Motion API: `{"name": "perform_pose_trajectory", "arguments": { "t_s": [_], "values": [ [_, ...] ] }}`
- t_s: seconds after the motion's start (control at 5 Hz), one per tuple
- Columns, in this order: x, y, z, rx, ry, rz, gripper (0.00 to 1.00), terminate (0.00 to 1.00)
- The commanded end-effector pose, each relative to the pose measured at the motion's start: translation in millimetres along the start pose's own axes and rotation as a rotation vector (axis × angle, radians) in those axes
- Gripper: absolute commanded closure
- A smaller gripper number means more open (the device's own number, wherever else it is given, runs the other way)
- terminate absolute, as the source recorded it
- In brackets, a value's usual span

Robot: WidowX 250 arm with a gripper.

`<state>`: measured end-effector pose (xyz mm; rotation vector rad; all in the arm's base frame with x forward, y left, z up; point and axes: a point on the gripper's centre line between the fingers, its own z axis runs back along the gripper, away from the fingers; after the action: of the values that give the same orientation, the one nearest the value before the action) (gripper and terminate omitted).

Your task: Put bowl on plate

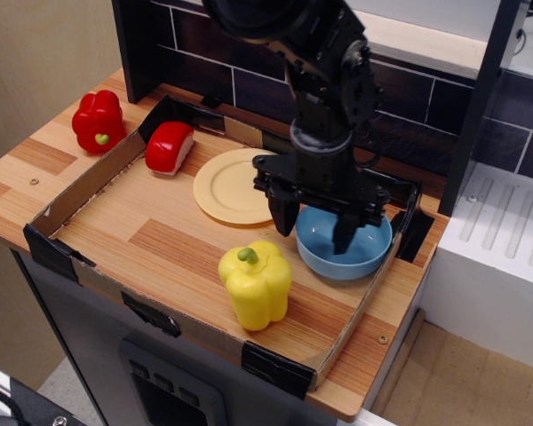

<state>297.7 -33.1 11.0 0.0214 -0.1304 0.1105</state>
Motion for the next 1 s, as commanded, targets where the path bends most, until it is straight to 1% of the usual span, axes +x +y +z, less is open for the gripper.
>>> {"name": "perform_pose_trajectory", "arguments": {
  "t_s": [0.0,0.2,0.4,0.6,0.8],
  "values": [
    [8.4,3.5,8.0,-0.019,-0.033,0.019,1.0,0.0],
    [17.4,16.8,25.2,-0.036,-0.061,0.065,1.0,0.0],
    [31.6,40.3,35.7,-0.026,-0.108,0.146,1.0,0.0],
    [47.9,69.6,39.6,0.008,-0.123,0.262,1.0,0.0],
    [47.9,93.8,35.3,0.051,-0.156,0.289,1.0,0.0]
  ]
}}
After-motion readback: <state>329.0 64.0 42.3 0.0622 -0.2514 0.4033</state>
